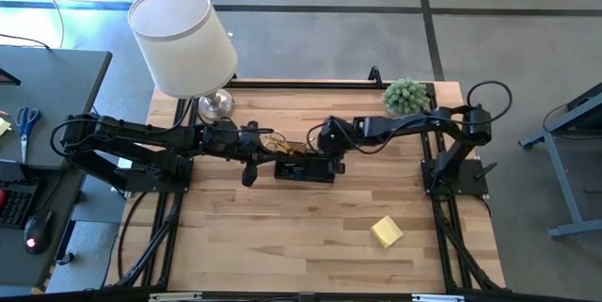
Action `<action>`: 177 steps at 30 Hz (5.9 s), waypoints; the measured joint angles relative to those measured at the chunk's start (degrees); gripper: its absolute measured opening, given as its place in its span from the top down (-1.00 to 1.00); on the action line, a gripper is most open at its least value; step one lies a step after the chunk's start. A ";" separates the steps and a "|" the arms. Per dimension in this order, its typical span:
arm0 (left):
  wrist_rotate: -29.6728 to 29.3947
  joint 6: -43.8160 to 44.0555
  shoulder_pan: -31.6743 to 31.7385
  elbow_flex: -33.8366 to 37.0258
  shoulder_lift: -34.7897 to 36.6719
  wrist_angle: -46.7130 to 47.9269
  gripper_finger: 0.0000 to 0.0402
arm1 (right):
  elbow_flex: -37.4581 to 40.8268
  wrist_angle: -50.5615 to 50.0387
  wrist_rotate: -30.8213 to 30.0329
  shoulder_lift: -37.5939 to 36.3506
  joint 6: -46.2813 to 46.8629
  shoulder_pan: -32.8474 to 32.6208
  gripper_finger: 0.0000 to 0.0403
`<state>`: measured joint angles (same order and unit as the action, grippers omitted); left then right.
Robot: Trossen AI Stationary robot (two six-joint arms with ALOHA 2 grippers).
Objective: Pick and place office supplies into organizer
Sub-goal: Adjust the desk organizer, then put the yellow sticky notes into the desk organizer
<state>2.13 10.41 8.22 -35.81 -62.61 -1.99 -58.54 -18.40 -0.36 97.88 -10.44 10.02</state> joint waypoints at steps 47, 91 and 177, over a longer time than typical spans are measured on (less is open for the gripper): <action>0.24 -4.02 0.01 0.00 -0.02 -4.66 0.99 | 20.46 -21.61 -8.98 -29.82 92.91 -54.64 0.57; 0.46 -2.65 0.01 0.00 -0.02 -3.53 0.99 | 33.22 -6.91 -10.53 -28.68 111.35 -64.74 0.16; 1.12 -0.92 0.01 0.00 0.00 0.19 0.99 | -29.48 -35.06 8.41 8.57 -1.63 0.19 1.00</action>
<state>3.25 9.50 8.23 -35.81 -62.61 -1.81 -88.02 -53.46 8.05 106.45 -12.08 10.21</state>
